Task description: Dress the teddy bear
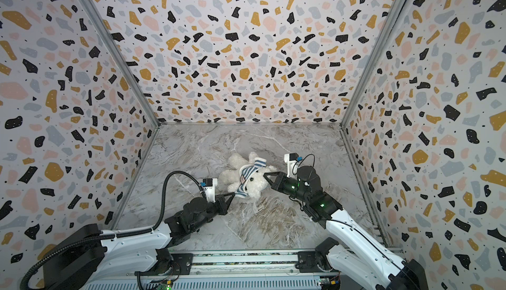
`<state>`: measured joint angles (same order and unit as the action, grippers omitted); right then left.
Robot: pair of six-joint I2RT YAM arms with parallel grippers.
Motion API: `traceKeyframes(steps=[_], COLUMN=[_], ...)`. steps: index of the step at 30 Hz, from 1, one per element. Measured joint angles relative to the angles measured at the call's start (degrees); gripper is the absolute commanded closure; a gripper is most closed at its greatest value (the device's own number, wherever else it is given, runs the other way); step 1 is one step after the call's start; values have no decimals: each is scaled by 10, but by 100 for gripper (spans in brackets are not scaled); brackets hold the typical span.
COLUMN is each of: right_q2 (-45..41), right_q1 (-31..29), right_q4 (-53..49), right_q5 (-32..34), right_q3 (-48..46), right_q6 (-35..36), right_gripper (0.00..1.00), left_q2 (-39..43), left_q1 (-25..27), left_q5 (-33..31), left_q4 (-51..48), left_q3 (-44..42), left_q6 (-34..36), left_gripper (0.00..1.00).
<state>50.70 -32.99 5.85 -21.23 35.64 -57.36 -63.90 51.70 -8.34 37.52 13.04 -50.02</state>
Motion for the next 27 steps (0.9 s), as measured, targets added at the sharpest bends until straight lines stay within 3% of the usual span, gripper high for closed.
traceKeyframes(steps=[3, 7, 12, 20, 27], right_q2=[14, 23, 19, 4, -11], right_q1=[3, 7, 12, 11, -23], right_q4=[2, 2, 22, 49, 43], right_q5=[-14, -19, -30, -108, -148], right_q3=[7, 23, 28, 11, 11], right_q6=[21, 71, 158, 311, 442], right_gripper=[100, 100, 100, 100, 100], left_q2=[7, 34, 83, 183, 180], left_q1=[-1, -1, -2, -31, -66], left_q5=[19, 54, 95, 132, 175], left_q4=[-4, -30, -82, -141, -112], left_q3=[0, 13, 32, 39, 39], left_q6=[14, 35, 56, 55, 22], left_gripper=[100, 70, 48, 39, 38])
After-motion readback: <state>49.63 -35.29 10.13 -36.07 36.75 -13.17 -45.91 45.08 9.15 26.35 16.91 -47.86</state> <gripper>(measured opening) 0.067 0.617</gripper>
